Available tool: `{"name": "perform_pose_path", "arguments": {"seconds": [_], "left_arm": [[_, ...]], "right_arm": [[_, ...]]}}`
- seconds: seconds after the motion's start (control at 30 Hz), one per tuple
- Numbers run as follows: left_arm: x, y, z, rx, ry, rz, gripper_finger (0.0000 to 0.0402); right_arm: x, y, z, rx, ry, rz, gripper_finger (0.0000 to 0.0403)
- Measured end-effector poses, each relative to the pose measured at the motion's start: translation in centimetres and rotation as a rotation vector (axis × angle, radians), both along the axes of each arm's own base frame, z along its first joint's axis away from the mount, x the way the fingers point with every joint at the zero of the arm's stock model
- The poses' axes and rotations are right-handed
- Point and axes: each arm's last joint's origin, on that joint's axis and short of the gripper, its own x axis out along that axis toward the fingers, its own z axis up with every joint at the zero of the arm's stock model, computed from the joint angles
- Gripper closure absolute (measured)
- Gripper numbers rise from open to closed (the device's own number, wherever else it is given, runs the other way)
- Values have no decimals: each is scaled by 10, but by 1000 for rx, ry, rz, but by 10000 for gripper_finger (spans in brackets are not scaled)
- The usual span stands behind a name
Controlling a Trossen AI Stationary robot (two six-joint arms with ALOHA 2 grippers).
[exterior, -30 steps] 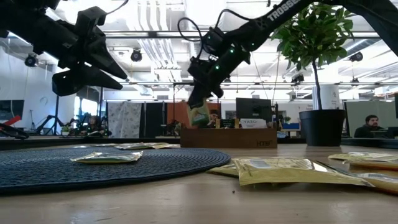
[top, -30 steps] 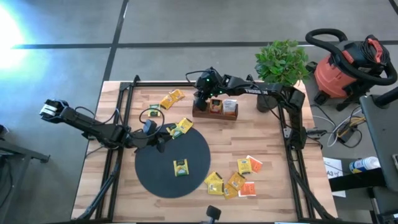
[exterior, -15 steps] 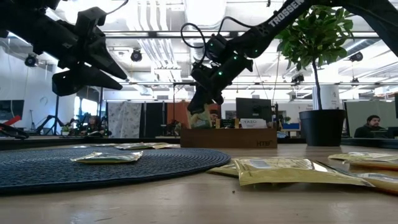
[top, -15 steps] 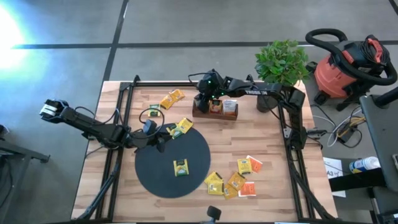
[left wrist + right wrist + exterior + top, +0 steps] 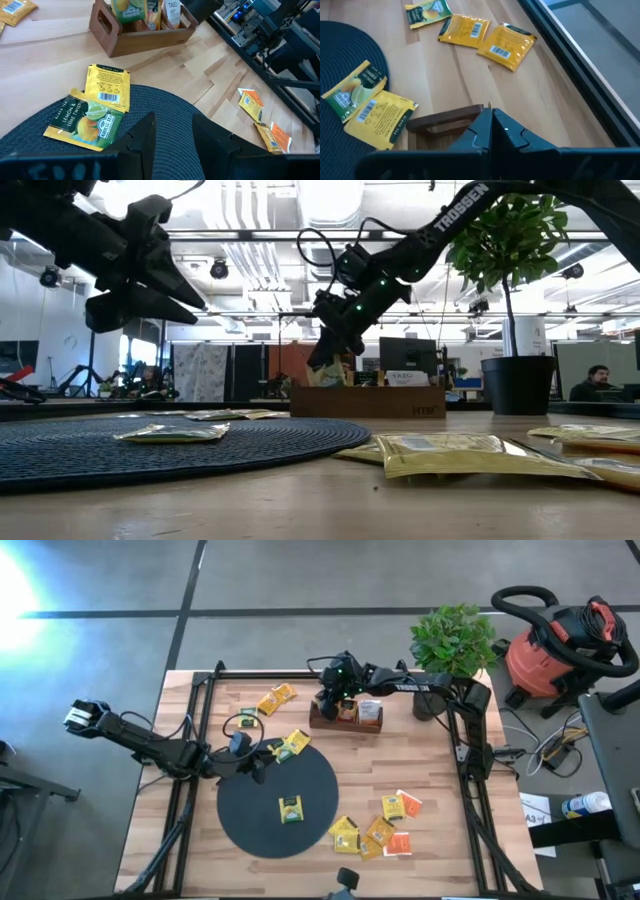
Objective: Pick & Place Tea
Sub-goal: Put the yellow tea bag into the left section of the wooden organizer
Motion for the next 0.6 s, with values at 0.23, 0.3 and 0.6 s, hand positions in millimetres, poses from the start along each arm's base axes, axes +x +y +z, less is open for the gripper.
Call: {"name": "perform_pose_path", "arguments": {"seconds": [0.23, 0.3, 0.6], "left_arm": [[0, 0, 0, 10, 4, -5, 278], [0, 0, 0, 10, 4, -5, 278], [0, 0, 0, 9, 4, -4, 278]], "right_arm": [[4, 0, 3, 15, -97, 19, 394], [5, 0, 5, 12, -121, 12, 394], [1, 2, -5, 26, -102, 8, 394]]}}
